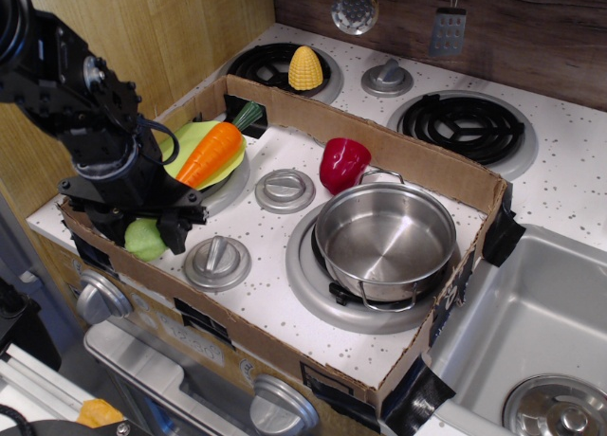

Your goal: Take broccoli out of pan

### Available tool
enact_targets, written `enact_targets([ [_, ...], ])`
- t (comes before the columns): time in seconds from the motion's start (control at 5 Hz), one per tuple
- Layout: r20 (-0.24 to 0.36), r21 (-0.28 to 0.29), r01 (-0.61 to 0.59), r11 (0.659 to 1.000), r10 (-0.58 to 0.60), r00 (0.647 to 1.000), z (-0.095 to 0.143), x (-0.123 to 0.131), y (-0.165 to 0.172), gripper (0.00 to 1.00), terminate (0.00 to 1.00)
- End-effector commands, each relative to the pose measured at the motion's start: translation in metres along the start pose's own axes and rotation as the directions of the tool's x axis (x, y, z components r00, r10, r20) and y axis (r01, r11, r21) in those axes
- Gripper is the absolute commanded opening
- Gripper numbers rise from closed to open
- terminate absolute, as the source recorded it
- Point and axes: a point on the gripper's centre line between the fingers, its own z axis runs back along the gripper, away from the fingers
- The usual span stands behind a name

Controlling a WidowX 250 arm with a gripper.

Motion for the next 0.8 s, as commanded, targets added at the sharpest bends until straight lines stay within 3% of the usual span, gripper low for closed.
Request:
enact_targets([
  [0.0, 0.023, 0.005, 0.060, 0.998, -0.060, 0.998, 0.007, 0.028, -0.002, 1.00, 0.00],
  [0.2, 0.072, 0.082, 0.053, 0.995, -0.059, 0.996, 0.027, 0.034, -0.008, 1.00, 0.00],
  [0.4, 0.036, 0.153, 0.073, 0.986, -0.079, 0.996, 0.064, 0.046, -0.014, 1.00, 0.00],
  [0.6, 0.006, 0.180, 0.068, 0.981, -0.070, 0.998, 0.085, 0.052, -0.020, 1.00, 1.00],
])
